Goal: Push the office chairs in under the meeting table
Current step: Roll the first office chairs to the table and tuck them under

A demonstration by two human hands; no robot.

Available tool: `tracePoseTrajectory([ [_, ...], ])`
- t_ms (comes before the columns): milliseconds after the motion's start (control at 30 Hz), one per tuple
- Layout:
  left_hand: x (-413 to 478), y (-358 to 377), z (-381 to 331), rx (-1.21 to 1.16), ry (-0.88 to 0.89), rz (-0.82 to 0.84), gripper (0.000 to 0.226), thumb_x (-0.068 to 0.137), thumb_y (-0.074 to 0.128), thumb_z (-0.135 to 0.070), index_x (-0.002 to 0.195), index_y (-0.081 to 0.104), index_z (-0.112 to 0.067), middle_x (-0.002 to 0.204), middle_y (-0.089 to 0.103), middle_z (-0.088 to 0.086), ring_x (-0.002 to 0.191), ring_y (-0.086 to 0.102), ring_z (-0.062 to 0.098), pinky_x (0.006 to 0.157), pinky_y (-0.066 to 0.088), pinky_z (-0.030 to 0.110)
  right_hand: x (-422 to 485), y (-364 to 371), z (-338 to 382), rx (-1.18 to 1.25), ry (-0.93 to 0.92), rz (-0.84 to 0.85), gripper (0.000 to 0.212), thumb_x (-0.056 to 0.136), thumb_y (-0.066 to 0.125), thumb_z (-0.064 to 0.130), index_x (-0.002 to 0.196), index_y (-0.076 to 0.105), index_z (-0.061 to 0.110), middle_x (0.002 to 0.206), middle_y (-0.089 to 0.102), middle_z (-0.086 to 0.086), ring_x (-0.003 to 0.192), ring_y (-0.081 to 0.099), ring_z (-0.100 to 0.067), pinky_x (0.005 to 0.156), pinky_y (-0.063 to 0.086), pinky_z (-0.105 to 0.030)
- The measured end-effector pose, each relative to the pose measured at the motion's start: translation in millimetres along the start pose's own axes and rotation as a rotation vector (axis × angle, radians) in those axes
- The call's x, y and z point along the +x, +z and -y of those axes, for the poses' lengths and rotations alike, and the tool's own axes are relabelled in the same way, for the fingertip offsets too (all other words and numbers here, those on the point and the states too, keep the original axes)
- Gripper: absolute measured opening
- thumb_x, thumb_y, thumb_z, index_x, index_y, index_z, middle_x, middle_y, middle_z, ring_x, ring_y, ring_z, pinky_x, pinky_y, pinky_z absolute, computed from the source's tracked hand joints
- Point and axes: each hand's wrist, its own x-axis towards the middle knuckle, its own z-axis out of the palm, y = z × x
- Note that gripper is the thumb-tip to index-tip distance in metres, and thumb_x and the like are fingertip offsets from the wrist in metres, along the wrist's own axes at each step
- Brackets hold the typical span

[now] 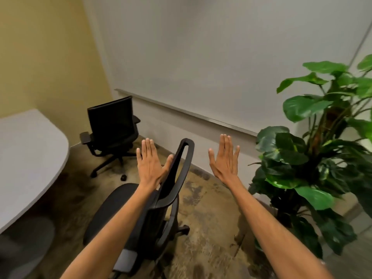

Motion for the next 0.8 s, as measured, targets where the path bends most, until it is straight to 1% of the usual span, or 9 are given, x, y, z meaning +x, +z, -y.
tracePoseTrajectory([
  [100, 11.8, 3.4, 11.3, 0.055, -0.067, -0.036, 0.094, 0.092, 0.018, -0.072, 0.154, 0.002, -0.003, 0.163, -0.001, 0.014, 0.151, -0.007, 0.023, 0.124, 0.003, 0.047, 31.6, 23.9, 12.5, 0.050, -0.123, 0.094, 0.068, 0.097, 0.029, 0.039, 0.153, 0.005, 0.010, 0.162, 0.006, -0.008, 0.148, -0.001, -0.019, 0.118, -0.003, -0.052],
  [300, 10.1, 37.2, 5.1, -0.043, -0.093, 0.095, 0.088, 0.095, 0.027, -0.065, 0.154, 0.008, -0.004, 0.163, 0.007, 0.014, 0.151, -0.001, 0.023, 0.123, 0.006, 0.040, 62.5, 78.1, 10.6, 0.065, -0.373, 0.289, 0.075, 0.087, 0.042, 0.016, 0.153, 0.005, 0.013, 0.161, 0.007, -0.008, 0.148, 0.001, -0.021, 0.119, 0.000, -0.052],
  [400, 21.9, 40.6, -13.0, -0.165, -0.056, 0.177, 0.074, 0.097, 0.043, -0.052, 0.152, 0.024, -0.007, 0.159, 0.026, 0.013, 0.149, 0.019, 0.024, 0.116, 0.029, 0.040, 88.3, 98.9, 9.2, -0.015, -0.497, 0.373, 0.088, 0.077, 0.048, 0.011, 0.153, 0.004, 0.014, 0.162, 0.005, -0.008, 0.148, 0.000, -0.021, 0.119, 0.002, -0.054],
  [433, 19.9, 43.0, -16.6, -0.151, -0.041, 0.189, 0.065, 0.096, 0.044, -0.051, 0.145, 0.038, -0.009, 0.149, 0.044, 0.015, 0.140, 0.039, 0.027, 0.108, 0.042, 0.042, 90.7, 108.7, 9.4, -0.043, -0.552, 0.441, 0.091, 0.075, 0.051, 0.011, 0.153, 0.006, 0.014, 0.162, 0.006, -0.008, 0.148, 0.001, -0.021, 0.119, 0.002, -0.053],
  [500, 12.7, 44.5, -23.3, -0.088, 0.017, 0.161, 0.051, 0.094, 0.040, -0.055, 0.109, 0.066, -0.014, 0.099, 0.073, 0.010, 0.091, 0.069, 0.026, 0.079, 0.056, 0.041, 88.4, 121.7, 11.0, -0.093, -0.656, 0.494, 0.086, 0.074, 0.058, 0.013, 0.151, 0.020, 0.011, 0.159, 0.019, -0.010, 0.147, 0.010, -0.023, 0.119, 0.004, -0.052],
  [567, 12.8, 41.0, -17.8, -0.008, 0.021, 0.142, 0.060, 0.090, 0.037, -0.062, 0.076, 0.072, -0.016, 0.062, 0.069, 0.001, 0.057, 0.064, 0.018, 0.062, 0.055, 0.037, 98.5, 135.6, 27.0, -0.085, -0.749, 0.538, 0.065, 0.072, 0.065, 0.020, 0.134, 0.046, 0.011, 0.141, 0.043, -0.011, 0.138, 0.031, -0.027, 0.119, 0.009, -0.052],
  [633, 19.0, 36.7, -18.3, 0.068, 0.024, 0.152, 0.064, 0.084, 0.038, -0.069, 0.069, 0.071, -0.017, 0.057, 0.066, -0.001, 0.052, 0.061, 0.017, 0.058, 0.054, 0.035, 114.1, 141.1, 35.0, -0.100, -0.835, 0.526, 0.036, 0.070, 0.066, 0.029, 0.103, 0.062, 0.016, 0.107, 0.060, -0.008, 0.114, 0.050, -0.027, 0.117, 0.015, -0.050],
  [700, 20.9, 34.5, -22.1, 0.144, 0.031, 0.173, 0.067, 0.079, 0.039, -0.074, 0.064, 0.069, -0.015, 0.053, 0.064, -0.002, 0.050, 0.060, 0.017, 0.055, 0.053, 0.035, 126.1, 147.6, 38.5, -0.127, -0.928, 0.499, 0.020, 0.071, 0.063, 0.035, 0.080, 0.065, 0.018, 0.083, 0.063, -0.005, 0.093, 0.056, -0.026, 0.110, 0.029, -0.045],
  [800, 14.9, 32.6, -36.3, 0.224, -0.037, 0.216, 0.064, 0.076, 0.047, -0.074, 0.063, 0.068, -0.015, 0.054, 0.064, 0.000, 0.051, 0.061, 0.020, 0.052, 0.051, 0.033, 127.2, 153.5, 47.3, -0.093, -0.977, 0.526, 0.032, 0.084, 0.054, 0.040, 0.062, 0.052, 0.017, 0.071, 0.064, -0.010, 0.075, 0.060, -0.030, 0.075, 0.047, -0.038],
])
